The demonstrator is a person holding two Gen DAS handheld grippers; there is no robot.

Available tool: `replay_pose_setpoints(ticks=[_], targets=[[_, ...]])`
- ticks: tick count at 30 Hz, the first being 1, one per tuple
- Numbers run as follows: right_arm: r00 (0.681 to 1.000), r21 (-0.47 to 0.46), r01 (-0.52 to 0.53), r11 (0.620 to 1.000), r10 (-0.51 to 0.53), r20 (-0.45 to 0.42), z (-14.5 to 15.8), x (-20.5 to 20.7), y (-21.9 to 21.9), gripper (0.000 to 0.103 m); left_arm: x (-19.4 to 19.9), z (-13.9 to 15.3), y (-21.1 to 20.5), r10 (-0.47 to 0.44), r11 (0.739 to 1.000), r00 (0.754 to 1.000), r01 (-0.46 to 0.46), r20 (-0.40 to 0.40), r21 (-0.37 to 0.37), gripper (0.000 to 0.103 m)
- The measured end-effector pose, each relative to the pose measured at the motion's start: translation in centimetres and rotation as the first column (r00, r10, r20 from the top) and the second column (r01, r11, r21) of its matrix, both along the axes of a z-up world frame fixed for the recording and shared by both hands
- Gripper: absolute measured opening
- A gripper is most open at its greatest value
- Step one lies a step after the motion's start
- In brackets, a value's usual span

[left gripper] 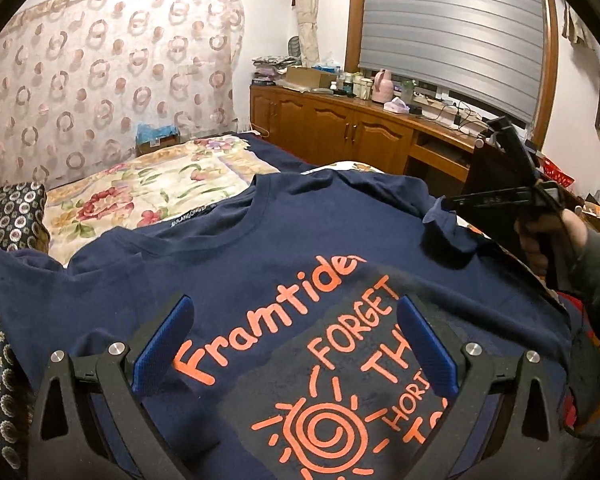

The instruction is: Fold small clothes

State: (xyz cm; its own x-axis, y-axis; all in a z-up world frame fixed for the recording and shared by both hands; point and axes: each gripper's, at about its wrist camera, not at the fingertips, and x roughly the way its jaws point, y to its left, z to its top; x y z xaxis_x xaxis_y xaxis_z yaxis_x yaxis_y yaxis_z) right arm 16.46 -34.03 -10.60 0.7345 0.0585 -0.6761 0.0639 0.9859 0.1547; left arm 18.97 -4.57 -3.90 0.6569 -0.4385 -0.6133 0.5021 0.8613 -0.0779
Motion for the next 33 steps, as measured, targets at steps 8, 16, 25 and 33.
replay_pose_setpoints(ticks=[8, 16, 25, 33], targets=[[1.000, 0.057, 0.010, 0.998, -0.010, 0.000, 1.0, 1.8, -0.3, 0.020, 0.4, -0.2, 1.6, 0.040, 0.999, 0.999, -0.040, -0.009, -0.018, 0.102], [0.990, -0.072, -0.021, 0.997, 0.031, 0.141, 3.3, -1.1, 2.1, 0.007, 0.6, -0.4, 1.8, 0.062, 0.998, 0.998, -0.062, -0.002, -0.018, 0.102], [0.893, -0.218, -0.300, 0.929, 0.354, 0.278, 9.7, -3.3, 13.6, 0.007, 1.2, -0.1, 3.6, 0.129, 0.990, 0.992, -0.129, 0.006, -0.054, 0.102], [0.883, -0.279, -0.339, 0.898, 0.406, 0.235, 9.6, -2.7, 18.2, 0.042, 1.4, -0.2, 3.8, 0.145, 0.988, 0.989, -0.144, 0.007, -0.057, 0.102]])
